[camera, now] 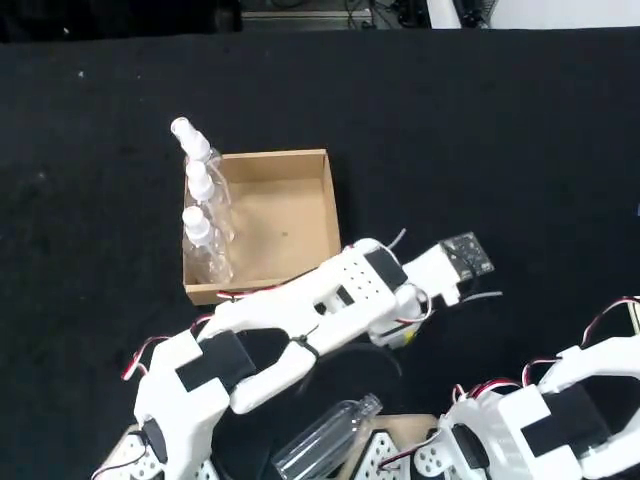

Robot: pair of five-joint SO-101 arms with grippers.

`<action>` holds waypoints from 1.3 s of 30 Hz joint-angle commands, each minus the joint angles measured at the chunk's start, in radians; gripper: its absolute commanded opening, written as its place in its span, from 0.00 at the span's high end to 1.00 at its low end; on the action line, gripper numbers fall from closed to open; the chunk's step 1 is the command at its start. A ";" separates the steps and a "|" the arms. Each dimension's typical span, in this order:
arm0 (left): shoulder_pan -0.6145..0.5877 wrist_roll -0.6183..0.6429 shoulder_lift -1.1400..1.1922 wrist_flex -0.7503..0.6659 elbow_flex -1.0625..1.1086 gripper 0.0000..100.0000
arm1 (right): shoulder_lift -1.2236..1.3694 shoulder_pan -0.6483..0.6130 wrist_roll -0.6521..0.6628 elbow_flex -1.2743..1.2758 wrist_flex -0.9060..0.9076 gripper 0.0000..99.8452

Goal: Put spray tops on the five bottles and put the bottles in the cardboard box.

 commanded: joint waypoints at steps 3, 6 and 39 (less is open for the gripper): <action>-0.015 -0.043 -0.009 -0.138 -0.050 0.79 | -0.005 0.038 0.009 -0.064 -0.011 0.99; -0.018 -0.037 -0.017 -0.184 -0.068 0.79 | -0.005 0.041 0.009 -0.067 -0.011 0.99; 0.096 0.110 -0.018 -0.091 0.061 0.98 | 0.001 0.041 0.006 -0.067 -0.011 0.99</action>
